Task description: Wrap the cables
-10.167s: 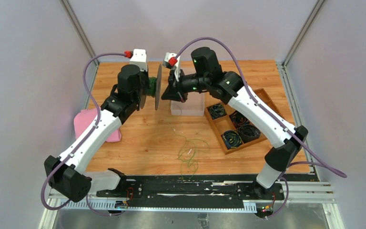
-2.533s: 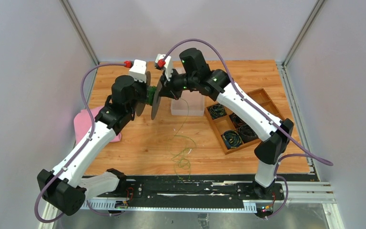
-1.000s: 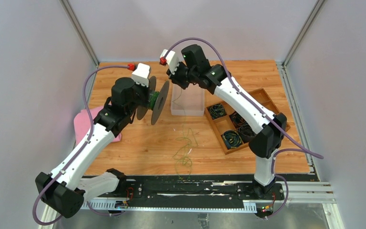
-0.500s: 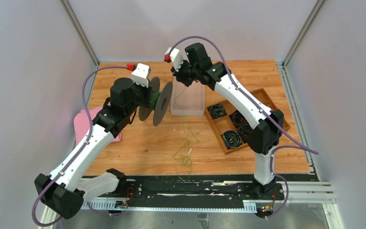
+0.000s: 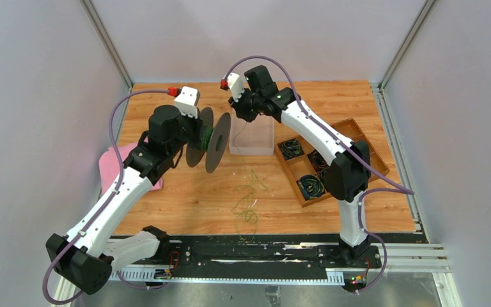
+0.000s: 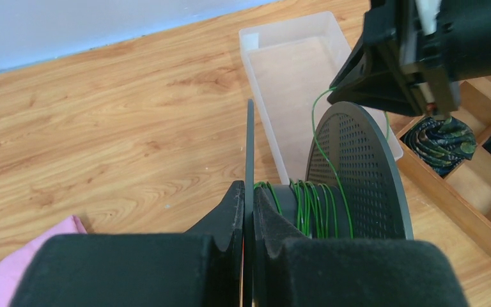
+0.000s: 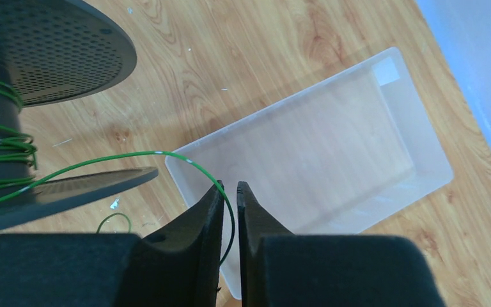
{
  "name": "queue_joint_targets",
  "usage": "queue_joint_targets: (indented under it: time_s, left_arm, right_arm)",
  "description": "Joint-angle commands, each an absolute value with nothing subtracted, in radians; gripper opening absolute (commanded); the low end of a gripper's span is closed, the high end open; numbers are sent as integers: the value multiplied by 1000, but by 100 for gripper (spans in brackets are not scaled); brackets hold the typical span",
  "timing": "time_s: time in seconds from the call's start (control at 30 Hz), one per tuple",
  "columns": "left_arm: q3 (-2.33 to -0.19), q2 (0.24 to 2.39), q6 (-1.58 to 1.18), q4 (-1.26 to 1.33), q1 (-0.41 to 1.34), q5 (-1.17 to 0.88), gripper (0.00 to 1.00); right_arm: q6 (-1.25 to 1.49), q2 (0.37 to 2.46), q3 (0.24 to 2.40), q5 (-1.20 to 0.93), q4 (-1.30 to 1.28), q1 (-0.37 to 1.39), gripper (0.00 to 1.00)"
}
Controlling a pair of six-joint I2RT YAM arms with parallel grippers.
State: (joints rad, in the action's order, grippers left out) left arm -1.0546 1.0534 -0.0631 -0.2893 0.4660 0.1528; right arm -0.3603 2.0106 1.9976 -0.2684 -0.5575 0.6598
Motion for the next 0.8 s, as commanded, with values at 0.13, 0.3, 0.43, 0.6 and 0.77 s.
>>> queue_joint_targets:
  time_s: [0.13,0.3,0.43,0.6,0.77]
  left_arm:
    - [-1101,1008,-129,-250,432,129,0]
    - [-1106,1005,-152,-254,413,114,0]
    - [-1109,1003,-174,-258,400,92,0]
    - [-1117,1003,-197,-263,380,78,0]
    - [-1123,1005,-215,-271,364,83,0]
  right_arm:
    - [-315,2062,1978,-295,-551,646,17]
    - [-290,2076,1955,-330,-548,637,17]
    - [-277,2084,1919,-367,-534,634,18]
    - [-264,2092,1882,-417,-526,635,22]
    - [-254,2086,1846,-454,-519,635,27]
